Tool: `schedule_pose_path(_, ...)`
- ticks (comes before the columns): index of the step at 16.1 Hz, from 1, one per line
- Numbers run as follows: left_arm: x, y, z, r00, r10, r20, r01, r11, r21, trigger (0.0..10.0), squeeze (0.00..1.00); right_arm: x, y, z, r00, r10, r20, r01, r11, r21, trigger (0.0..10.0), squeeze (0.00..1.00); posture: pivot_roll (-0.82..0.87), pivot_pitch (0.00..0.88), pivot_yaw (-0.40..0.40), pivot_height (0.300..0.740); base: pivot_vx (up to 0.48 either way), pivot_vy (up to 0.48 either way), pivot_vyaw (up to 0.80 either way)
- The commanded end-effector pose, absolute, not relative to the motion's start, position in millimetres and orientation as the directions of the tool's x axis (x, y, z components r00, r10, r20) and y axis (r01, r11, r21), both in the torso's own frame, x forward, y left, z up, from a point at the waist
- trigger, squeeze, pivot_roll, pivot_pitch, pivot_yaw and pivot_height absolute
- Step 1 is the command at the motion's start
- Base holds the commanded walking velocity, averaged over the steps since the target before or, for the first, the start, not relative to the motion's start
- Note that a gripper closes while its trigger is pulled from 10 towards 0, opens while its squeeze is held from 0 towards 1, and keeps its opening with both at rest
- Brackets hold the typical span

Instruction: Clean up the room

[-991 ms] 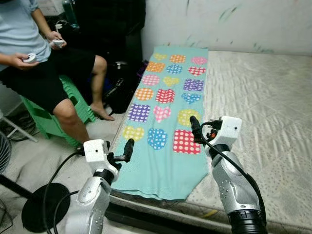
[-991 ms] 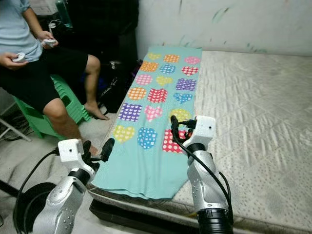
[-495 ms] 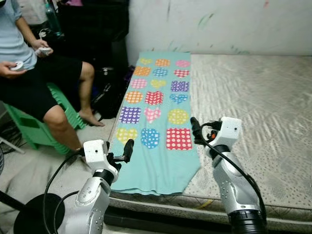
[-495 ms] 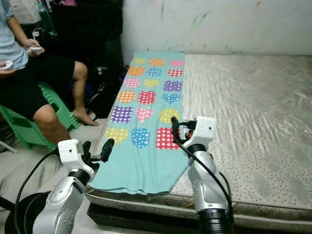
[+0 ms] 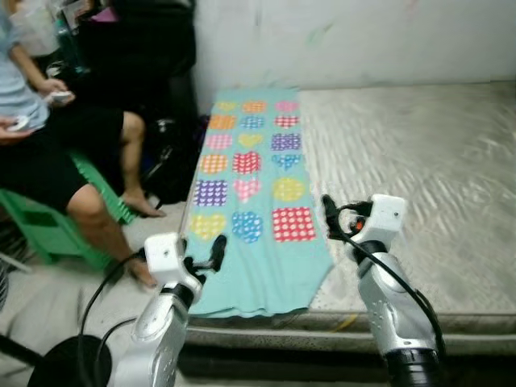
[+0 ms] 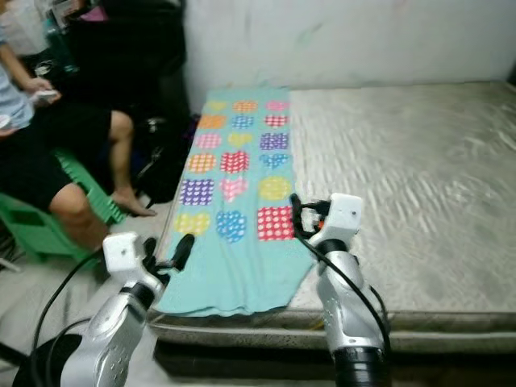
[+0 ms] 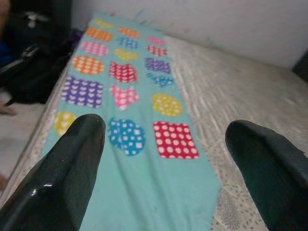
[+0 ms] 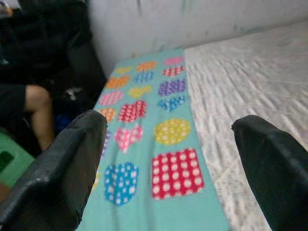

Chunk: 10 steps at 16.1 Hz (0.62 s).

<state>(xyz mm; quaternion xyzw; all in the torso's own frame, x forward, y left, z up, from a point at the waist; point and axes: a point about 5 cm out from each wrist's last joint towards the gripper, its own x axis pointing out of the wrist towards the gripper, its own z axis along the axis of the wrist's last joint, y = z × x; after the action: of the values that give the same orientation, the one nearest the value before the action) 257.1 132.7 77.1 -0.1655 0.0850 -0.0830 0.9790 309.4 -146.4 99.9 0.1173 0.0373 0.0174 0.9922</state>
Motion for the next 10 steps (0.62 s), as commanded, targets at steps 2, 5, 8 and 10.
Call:
schedule_pose_path(2,255.5,143.1,73.7,0.975,-0.162,-0.155,0.105,0.94,-0.324,10.0,0.0,312.4,-134.8,104.5,0.995,0.078,-0.055,-0.063,0.97,0.235,10.0,0.0,-0.08,0.0,0.09,0.74,0.0,0.358,0.0)
schedule_pose_path(5,255.7,142.7,74.0,0.974,-0.173,-0.142,0.119,0.937,-0.329,10.0,0.0,312.0,-136.1,102.6,0.995,0.078,-0.058,-0.062,0.971,0.23,10.0,0.0,-0.08,0.0,0.09,0.74,0.0,0.0,0.0)
schedule_pose_path(8,255.5,140.1,77.1,0.973,-0.201,-0.118,0.15,0.928,-0.342,10.0,0.0,312.5,-135.6,102.8,0.995,0.082,-0.057,-0.067,0.972,0.223,10.0,0.0,-0.08,0.0,0.091,0.74,0.0,0.0,0.0)
schedule_pose_path(10,255.4,140.1,76.6,0.972,-0.203,-0.116,0.152,0.927,-0.344,10.0,0.0,312.8,-135.8,102.7,0.995,0.084,-0.056,-0.07,0.973,0.221,10.0,0.0,-0.08,0.0,0.088,0.74,0.0,0.0,0.0)
